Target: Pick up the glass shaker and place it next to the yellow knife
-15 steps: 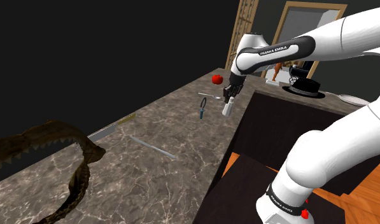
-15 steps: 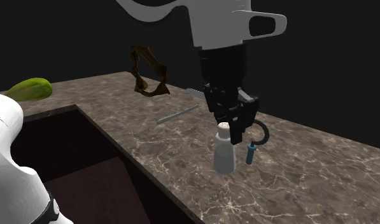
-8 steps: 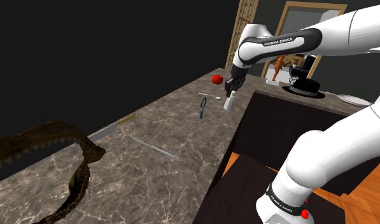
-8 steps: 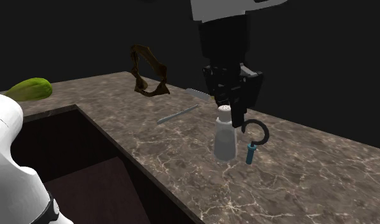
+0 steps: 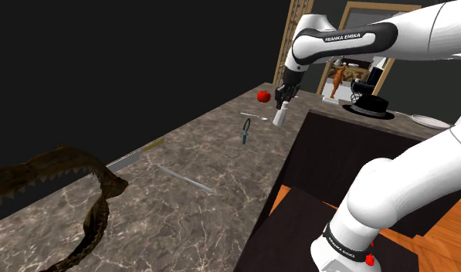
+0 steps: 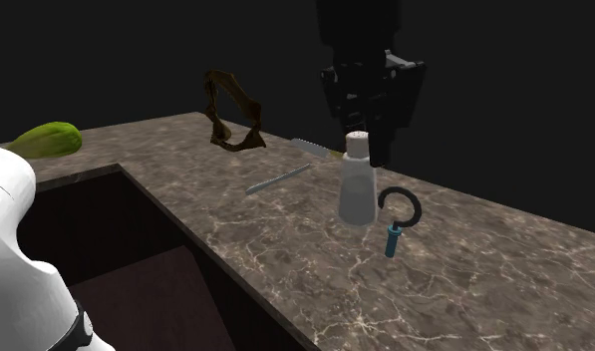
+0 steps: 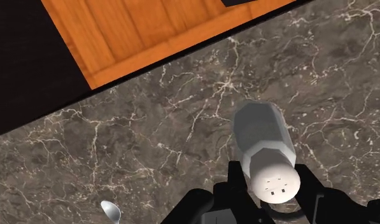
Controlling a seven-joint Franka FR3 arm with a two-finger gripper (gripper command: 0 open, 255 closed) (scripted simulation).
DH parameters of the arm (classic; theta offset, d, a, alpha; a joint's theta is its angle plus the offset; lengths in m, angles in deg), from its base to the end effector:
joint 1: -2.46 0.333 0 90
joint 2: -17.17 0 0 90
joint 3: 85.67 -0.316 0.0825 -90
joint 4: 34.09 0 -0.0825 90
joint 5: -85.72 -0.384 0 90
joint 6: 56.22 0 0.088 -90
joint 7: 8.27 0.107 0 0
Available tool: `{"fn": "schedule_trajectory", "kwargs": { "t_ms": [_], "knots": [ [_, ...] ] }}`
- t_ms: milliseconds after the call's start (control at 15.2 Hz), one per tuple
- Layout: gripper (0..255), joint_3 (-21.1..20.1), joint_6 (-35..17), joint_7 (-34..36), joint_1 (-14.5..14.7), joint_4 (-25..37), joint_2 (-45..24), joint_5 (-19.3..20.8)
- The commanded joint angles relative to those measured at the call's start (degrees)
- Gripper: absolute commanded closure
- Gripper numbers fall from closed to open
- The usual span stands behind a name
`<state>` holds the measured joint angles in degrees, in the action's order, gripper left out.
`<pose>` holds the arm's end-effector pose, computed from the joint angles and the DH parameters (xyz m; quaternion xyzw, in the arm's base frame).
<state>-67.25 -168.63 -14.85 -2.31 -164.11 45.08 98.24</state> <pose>0.3828 -0.1983 0.5493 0.9913 -0.0991 0.0713 0.0485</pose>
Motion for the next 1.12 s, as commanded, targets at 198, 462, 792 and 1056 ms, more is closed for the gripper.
{"fn": "schedule_trajectory", "kwargs": {
  "t_ms": [198, 462, 792, 1056],
  "knots": [
    [255, -1.89, 1.59, 2.19, 1.23, 3.04, -1.84, -1.07],
    [255, -4.92, 1.27, 6.49, 3.36, 6.55, -6.33, -2.68],
    [255, -8.31, 1.38, 11.49, 5.82, 12.42, -12.80, -4.27],
    [255, -10.68, 2.02, 15.22, 7.63, 18.36, -18.58, -5.14]
  ]
}}
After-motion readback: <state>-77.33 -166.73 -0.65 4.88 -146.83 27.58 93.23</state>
